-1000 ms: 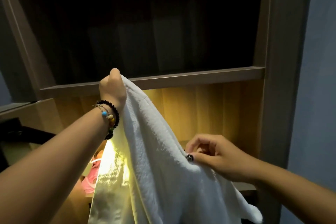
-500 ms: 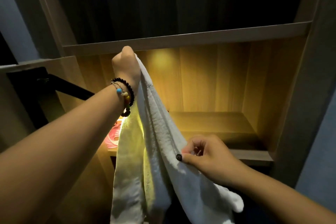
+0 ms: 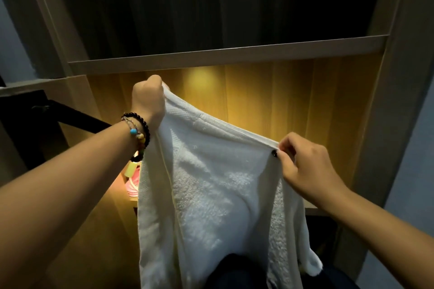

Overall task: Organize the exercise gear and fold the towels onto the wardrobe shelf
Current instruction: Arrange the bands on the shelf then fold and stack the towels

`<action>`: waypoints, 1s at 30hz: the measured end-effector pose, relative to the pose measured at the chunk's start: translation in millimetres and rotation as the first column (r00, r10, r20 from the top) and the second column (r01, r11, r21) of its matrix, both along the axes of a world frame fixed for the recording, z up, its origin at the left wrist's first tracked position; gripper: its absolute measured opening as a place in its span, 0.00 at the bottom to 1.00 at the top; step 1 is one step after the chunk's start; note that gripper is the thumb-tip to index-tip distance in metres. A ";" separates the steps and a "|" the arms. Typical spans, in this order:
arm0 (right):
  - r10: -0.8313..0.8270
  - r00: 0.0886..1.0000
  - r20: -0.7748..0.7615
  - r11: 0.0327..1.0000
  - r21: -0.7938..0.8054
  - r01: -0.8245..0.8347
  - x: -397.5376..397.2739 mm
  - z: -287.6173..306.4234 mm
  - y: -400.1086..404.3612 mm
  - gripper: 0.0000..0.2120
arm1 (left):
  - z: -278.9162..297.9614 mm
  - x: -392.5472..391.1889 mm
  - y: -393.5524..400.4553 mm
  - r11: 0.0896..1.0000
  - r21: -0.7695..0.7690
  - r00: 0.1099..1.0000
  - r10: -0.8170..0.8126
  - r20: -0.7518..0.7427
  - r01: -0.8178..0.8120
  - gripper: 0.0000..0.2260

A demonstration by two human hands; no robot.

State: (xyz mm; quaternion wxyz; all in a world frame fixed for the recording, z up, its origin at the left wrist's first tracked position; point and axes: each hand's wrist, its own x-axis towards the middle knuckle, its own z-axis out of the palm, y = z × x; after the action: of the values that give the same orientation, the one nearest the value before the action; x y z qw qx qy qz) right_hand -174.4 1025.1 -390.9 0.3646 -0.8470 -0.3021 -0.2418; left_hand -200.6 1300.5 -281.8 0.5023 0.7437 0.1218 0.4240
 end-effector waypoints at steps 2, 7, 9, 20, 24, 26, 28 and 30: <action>0.035 0.999 -0.008 0.999 0.037 -0.035 -2.1 -1.7 0.8 0.08 | -1.7 -5.0 -3.9 0.999 -0.033 0.999 -0.024 0.040 0.026 0.17; 0.019 0.998 -0.059 0.996 0.090 -0.014 5.2 -5.2 -1.3 0.07 | 1.1 -23.9 -11.6 0.966 0.009 0.963 -0.259 -0.077 0.260 0.21; 0.069 0.990 -0.124 0.986 0.159 -0.049 3.2 -6.8 -6.0 0.06 | -2.8 -35.7 -21.0 0.938 0.157 0.947 -0.290 -0.140 0.310 0.18; 0.300 0.924 -0.237 0.941 0.231 -0.246 -46.0 -17.0 -8.4 0.06 | -84.7 -78.0 -100.7 0.600 0.481 0.694 -0.180 -0.697 0.639 0.19; 0.334 0.905 -0.264 0.916 0.320 -0.244 -46.0 -26.4 -13.1 0.06 | -106.6 -76.6 -94.2 0.639 0.497 0.776 -0.272 -0.569 0.587 0.15; 0.354 0.899 -0.258 0.903 0.345 -0.257 -45.3 -32.8 -11.2 0.06 | -111.8 -74.8 -91.4 0.696 0.480 0.821 -0.292 -0.491 0.534 0.16; 0.344 0.905 -0.252 0.913 0.314 -0.260 -44.3 -41.0 -5.8 0.06 | -116.5 -72.1 -92.5 0.735 0.475 0.852 -0.270 -0.449 0.484 0.14; 0.276 0.942 -0.193 0.939 0.263 -0.222 -43.9 -49.6 0.4 0.07 | -120.2 -68.2 -95.9 0.757 0.486 0.879 -0.243 -0.409 0.436 0.14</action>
State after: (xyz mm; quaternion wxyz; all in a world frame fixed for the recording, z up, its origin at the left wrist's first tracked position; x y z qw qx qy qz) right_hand -218.2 1025.5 -440.5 0.5231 -0.7739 -0.3327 -0.1297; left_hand -268.8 1204.6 -402.0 0.3017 0.9266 -0.0679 0.2140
